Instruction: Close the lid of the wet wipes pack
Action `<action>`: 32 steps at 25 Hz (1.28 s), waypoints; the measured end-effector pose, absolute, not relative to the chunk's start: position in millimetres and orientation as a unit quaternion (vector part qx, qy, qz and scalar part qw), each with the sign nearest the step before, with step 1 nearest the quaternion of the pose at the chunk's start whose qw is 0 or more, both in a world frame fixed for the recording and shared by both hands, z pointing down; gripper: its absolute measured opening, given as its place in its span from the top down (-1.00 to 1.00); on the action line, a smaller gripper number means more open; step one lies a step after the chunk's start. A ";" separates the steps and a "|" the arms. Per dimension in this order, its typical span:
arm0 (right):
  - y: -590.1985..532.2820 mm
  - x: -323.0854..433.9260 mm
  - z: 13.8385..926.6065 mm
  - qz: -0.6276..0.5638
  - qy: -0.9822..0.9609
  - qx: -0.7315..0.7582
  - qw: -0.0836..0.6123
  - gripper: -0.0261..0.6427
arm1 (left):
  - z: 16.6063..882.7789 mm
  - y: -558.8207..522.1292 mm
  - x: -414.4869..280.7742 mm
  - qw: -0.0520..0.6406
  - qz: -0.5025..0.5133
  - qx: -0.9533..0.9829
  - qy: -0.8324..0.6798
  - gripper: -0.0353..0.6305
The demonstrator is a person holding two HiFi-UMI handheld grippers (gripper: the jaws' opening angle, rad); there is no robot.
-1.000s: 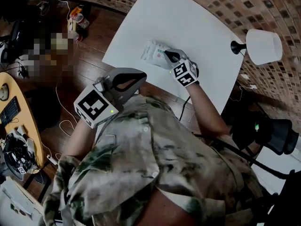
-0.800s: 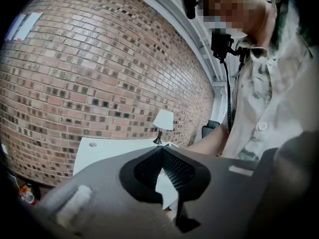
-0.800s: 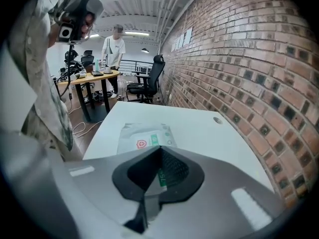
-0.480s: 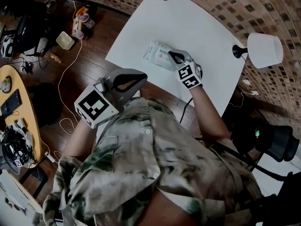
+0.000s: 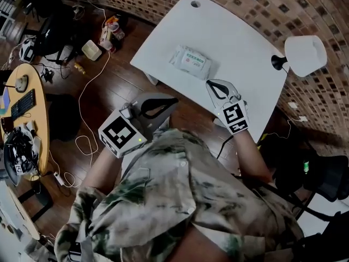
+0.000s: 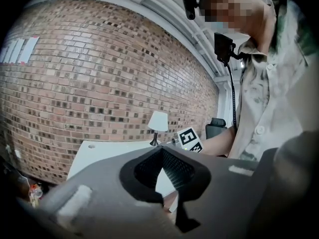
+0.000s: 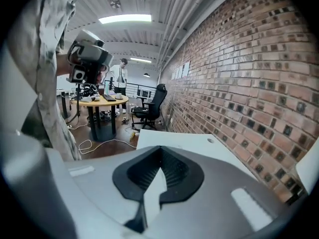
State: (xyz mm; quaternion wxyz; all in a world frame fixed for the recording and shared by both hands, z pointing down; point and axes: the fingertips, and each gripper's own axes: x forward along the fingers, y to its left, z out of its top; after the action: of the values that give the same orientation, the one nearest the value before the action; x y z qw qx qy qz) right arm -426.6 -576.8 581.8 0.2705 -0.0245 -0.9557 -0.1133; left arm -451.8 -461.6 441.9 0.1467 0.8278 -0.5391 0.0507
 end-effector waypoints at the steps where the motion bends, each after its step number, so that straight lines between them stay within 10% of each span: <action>1: -567.8 -413.5 574.8 -0.114 -0.957 -0.028 0.264 0.91 | 440.5 -455.6 -440.8 0.146 0.051 0.825 -0.543 0.89; 32: -238.8 -245.9 449.5 -0.066 -0.986 -0.078 0.129 0.91 | 408.9 -136.7 -277.6 0.126 0.058 0.788 -0.600 0.89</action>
State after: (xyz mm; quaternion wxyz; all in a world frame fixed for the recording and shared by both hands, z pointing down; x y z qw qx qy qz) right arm -245.9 -238.8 449.5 0.1292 -0.0780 -0.9863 -0.0664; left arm -277.6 -136.7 408.9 0.1261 0.7880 -0.5998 0.0577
